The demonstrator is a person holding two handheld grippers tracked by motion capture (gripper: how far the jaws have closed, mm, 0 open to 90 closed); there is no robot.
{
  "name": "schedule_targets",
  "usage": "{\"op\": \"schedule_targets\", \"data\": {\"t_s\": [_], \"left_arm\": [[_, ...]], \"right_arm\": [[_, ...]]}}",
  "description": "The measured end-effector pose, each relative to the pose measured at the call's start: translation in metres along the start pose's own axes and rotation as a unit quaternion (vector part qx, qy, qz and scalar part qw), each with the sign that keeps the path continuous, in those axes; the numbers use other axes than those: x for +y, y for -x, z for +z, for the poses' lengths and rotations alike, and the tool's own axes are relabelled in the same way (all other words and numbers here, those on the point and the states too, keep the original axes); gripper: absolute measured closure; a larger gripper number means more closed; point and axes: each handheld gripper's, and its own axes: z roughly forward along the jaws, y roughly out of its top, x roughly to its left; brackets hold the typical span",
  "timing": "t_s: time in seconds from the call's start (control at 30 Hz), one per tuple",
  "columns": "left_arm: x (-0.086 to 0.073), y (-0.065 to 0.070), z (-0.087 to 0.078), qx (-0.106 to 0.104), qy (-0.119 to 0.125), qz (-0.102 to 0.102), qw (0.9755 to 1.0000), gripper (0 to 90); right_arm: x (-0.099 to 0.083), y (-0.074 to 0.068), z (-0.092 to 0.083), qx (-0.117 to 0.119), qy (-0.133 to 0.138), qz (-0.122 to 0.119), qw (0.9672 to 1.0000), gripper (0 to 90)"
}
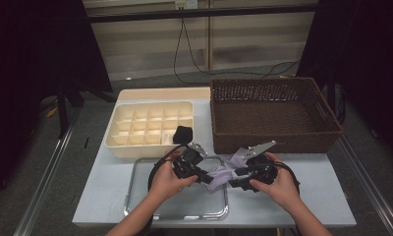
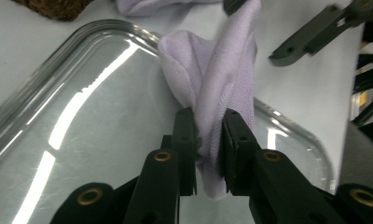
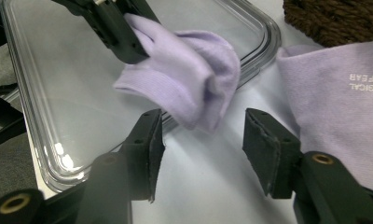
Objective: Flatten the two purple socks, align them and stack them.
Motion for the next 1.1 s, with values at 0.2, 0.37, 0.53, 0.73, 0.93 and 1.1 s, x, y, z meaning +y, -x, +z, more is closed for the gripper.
{"op": "schedule_targets", "data": {"t_s": [0.2, 0.37, 0.53, 0.73, 0.93, 1.1], "left_arm": [[0.001, 0.003, -0.003, -0.018, 0.016, -0.021, 0.9995, 77.7], [0.001, 0.006, -0.001, -0.036, 0.017, -0.024, 0.9989, 77.7], [-0.001, 0.007, -0.001, -0.035, 0.02, -0.021, 0.999, 76.8], [0.001, 0.007, -0.01, -0.026, 0.042, -0.001, 0.9988, 61.7], [0.004, 0.013, -0.011, -0.017, 0.045, 0.03, 0.9984, 52.3], [0.004, 0.013, 0.002, 0.011, 0.017, 0.063, 0.9978, 44.3]], "right_arm": [[-0.003, 0.002, 0.003, -0.003, -0.001, -0.001, 1.0, 44.5], [-0.003, 0.0, 0.004, 0.003, -0.011, -0.012, 0.9999, 55.1], [-0.001, -0.003, 0.004, 0.008, -0.021, -0.02, 0.9996, 72.1], [-0.001, -0.002, 0.001, 0.018, -0.019, -0.005, 0.9996, 78.3], [0.0, -0.004, 0.0, 0.025, -0.022, -0.002, 0.9994, 80.6], [0.003, -0.006, -0.001, 0.038, -0.017, -0.003, 0.9991, 82.9]]}}
